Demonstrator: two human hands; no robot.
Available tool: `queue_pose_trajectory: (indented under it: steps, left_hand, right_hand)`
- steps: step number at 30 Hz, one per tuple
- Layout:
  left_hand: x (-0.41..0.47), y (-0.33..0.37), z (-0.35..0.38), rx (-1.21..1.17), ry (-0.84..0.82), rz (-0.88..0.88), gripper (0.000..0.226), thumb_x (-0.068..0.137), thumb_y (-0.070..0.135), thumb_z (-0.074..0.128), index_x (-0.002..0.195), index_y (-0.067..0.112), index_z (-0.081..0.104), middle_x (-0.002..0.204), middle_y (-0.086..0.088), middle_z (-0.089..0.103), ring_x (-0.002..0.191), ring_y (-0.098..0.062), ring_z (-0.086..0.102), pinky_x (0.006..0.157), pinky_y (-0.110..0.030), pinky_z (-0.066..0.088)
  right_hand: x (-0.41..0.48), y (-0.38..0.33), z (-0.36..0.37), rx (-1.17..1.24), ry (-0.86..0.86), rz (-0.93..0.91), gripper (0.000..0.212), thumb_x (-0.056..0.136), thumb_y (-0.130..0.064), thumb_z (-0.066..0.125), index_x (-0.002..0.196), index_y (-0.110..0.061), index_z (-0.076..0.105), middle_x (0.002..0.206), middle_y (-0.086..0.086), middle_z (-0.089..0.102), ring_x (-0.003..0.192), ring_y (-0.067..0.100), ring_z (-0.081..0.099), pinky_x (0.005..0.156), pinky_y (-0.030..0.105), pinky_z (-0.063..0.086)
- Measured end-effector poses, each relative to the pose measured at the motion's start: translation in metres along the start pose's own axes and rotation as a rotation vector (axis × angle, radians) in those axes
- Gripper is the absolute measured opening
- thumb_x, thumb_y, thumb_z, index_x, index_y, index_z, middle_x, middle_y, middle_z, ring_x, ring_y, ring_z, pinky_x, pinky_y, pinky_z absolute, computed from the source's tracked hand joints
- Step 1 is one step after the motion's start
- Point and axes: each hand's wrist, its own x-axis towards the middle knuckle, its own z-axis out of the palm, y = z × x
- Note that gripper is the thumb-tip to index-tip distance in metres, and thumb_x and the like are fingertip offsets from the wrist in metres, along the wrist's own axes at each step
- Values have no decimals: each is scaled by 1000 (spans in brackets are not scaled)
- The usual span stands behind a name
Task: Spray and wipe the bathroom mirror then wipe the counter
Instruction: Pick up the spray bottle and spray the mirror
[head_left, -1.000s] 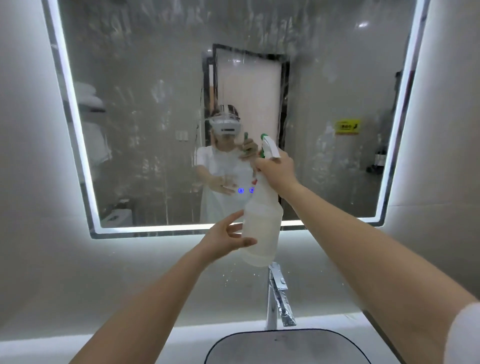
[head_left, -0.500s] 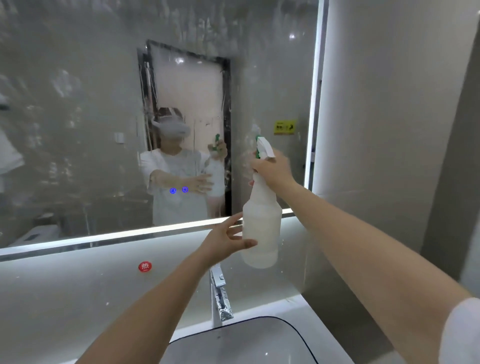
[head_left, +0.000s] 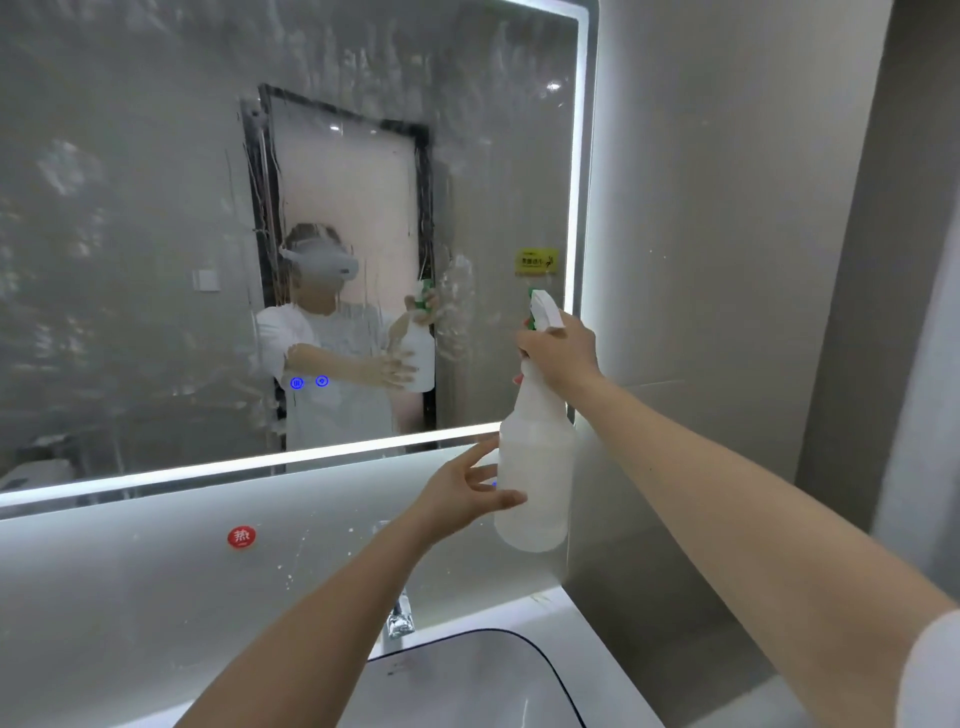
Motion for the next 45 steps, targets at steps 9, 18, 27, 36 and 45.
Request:
queue_pose_trajectory:
  steps: [9,18,27,36,45]
  left_hand:
    - [3,3,36,-49,-93,-22,72,71,27,83,124,52,42,129,2,61,103,-10,66,95,-34,50]
    - [5,-2,78,13,-95,-11,69,50,48,85,106,57,46,115,4,68,102,-12,67,96,-42,50]
    - [-24,-30,41,-44,-32,-100,59,67,22,85,105,49,49,112,-1,67,99,-15,67,82,-34,58]
    - [-82,-65,-32,-78,166,-209,59,71,11,83,118,30,53,115,-5,66,99,-16,66,79,-33,58]
    - [-159,-88,-112,-63,376,-296,66,69,16,84,125,28,50,122,-8,62,107,-16,62,75,-29,58]
  right_hand:
    - [-11,21,-35,-67,72,-2,4,81,-10,52,85,-9,53,78,7,55,55,27,65,48,24,49]
    - [-22,40,-63,-36,72,62,11,70,-5,48,80,-5,54,66,6,50,49,28,59,50,29,50]
    - [-32,43,-9,-63,-68,62,18,75,-4,49,91,-7,56,75,7,55,52,28,62,58,37,55]
    - [-57,26,89,15,-230,47,7,78,-5,50,76,-11,52,76,7,56,58,32,66,43,19,44]
    - [-90,-10,201,173,-439,12,8,77,-3,50,70,-8,48,67,9,49,48,26,59,50,28,48]
